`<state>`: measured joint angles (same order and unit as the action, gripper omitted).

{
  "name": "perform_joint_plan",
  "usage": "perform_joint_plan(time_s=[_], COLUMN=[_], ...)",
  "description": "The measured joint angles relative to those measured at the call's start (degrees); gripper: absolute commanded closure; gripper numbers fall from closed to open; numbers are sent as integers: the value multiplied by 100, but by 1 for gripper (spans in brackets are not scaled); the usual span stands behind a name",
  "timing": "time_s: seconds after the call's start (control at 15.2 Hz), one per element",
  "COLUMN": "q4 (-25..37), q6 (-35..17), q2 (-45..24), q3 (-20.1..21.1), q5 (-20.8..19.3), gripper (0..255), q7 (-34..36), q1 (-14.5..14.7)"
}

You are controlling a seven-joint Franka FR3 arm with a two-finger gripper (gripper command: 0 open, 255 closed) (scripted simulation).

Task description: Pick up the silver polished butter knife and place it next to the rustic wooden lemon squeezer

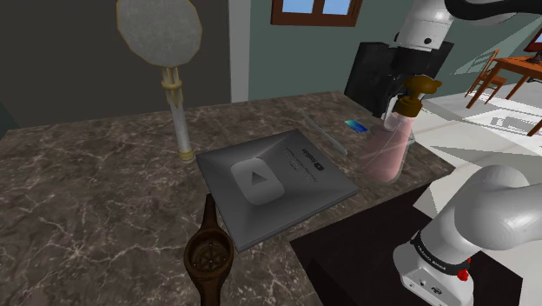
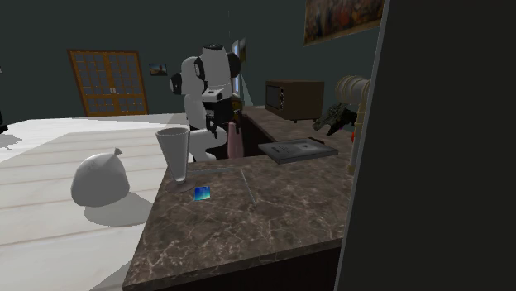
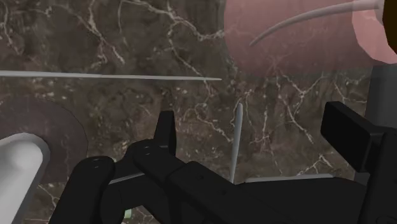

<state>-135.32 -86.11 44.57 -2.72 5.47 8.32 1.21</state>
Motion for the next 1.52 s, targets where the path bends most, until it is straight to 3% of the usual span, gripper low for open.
perform_joint_plan(time_s=[0.4,0.99,1.52], q4=[3,510,131], q6=[-698,-2098,-2743], q2=[-643,-2435,-2690], q3=[199,534,573], q5=[-35,-300,-327], gripper=[0,0,0], q7=[243,835,899], q1=[-30,-147,-150])
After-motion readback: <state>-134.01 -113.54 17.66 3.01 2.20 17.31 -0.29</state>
